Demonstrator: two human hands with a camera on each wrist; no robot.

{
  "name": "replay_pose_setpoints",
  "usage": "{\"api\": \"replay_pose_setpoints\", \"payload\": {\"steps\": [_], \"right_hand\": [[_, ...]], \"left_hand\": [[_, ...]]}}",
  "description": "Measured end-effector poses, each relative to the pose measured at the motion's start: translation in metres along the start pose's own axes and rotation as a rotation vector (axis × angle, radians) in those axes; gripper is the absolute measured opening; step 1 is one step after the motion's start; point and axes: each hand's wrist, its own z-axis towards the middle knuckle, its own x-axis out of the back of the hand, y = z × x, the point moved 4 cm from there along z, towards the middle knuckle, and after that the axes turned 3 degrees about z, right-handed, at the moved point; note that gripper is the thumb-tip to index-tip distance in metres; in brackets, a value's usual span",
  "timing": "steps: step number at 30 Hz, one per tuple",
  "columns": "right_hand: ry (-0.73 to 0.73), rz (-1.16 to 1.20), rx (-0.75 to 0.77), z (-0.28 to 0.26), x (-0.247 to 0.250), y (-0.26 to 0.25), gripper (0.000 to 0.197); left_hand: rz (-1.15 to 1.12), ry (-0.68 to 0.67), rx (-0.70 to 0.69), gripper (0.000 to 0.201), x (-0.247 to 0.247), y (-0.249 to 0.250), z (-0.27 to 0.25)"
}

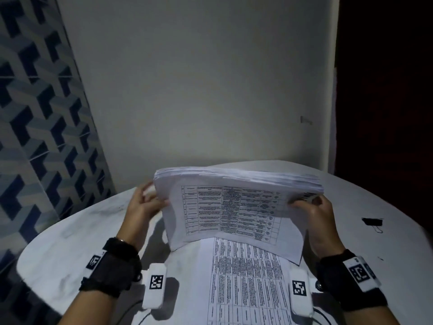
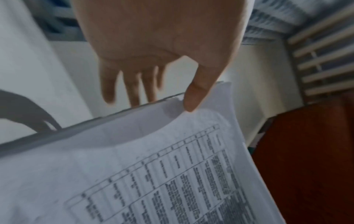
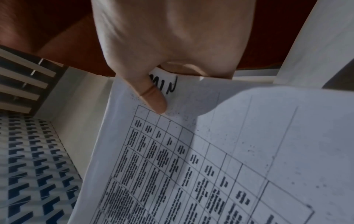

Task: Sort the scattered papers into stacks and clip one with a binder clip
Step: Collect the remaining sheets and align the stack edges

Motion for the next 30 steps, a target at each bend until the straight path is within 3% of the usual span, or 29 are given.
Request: {"api": "replay_pose_setpoints", "payload": {"steps": [1,3,6,11,17,24,30], "right_hand": [[-0.010,-0.006,-0.005,0.000,0.001,0.001,0.029],[-0.023,-0.040,-0.030,0.002,0.001,0.005,0.030],[-0.002,-0.073,-0.054,0.004,0.000,0.010,0.027],[0.034,-0.075,-0.033,0.007,-0.002,0.006,0.031],[0.011,-0.178,-0.162,0.005,0.010,0.026,0.024],[-0.108,-0.264,-0.109,0.004,0.008,0.012,0.035],[-0.220,-0.271,-0.266,0.015,-0.002,-0.012,0.039]], "left_hand": [[0.007,-0.051,0.025,0.050,-0.003,-0.005,0.003],[0.035,-0.098,0.021,0.039,-0.012,-0.011,0.004],[-0.020,-0.136,0.022,0.045,-0.029,-0.011,0.000],[-0.038,-0.060,0.007,0.047,-0.038,-0.013,0.002],[0.044,-0.121,0.062,0.042,-0.034,-0.024,0.003],[0.205,-0.114,0.003,0.034,-0.031,-0.008,0.014],[0.216,-0.217,0.162,0.027,-0.006,0.012,0.023]]}}
